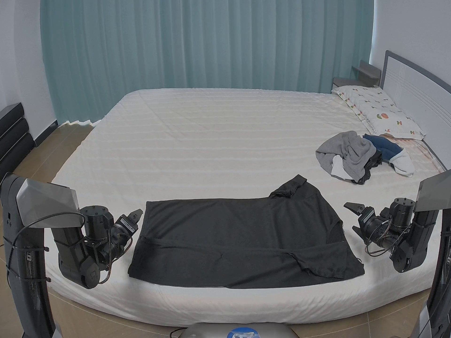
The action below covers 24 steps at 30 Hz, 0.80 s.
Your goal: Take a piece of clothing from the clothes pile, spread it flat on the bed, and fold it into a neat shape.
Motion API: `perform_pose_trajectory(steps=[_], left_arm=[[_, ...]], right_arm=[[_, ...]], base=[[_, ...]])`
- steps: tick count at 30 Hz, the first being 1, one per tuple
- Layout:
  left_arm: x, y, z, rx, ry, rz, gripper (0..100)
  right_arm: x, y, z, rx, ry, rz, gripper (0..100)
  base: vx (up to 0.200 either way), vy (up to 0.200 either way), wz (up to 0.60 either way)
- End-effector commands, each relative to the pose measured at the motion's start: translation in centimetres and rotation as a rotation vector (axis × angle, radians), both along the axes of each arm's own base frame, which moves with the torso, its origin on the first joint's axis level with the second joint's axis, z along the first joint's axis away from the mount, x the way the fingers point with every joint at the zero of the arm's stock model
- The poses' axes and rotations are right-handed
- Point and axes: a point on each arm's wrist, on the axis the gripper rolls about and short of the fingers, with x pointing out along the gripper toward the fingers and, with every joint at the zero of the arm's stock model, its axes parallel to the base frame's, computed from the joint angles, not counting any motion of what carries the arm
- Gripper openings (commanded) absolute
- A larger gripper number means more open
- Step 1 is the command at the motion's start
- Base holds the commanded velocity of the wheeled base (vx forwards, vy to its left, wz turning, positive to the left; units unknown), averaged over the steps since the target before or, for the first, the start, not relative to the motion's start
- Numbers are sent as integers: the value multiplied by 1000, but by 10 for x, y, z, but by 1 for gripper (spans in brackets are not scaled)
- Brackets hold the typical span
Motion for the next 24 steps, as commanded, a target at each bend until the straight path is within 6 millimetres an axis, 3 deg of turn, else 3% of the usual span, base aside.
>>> perform_pose_trajectory(steps=[1,12,17,24], left_arm=[[2,-2,1,-2,-7,-4,100],[-8,-7,-5,4,33,-27,100],[-28,-10,6,-40,55,-168,100],[-30,-10,-4,75,85,-258,100]], right_arm=[[0,1,-2,0,1,4,100],[0,5,-4,0,10,13,100],[-2,5,-4,-2,14,16,100],[-2,8,-4,-2,12,25,100]], base=[[0,0,0],[0,0,0],[0,0,0],[0,0,0]])
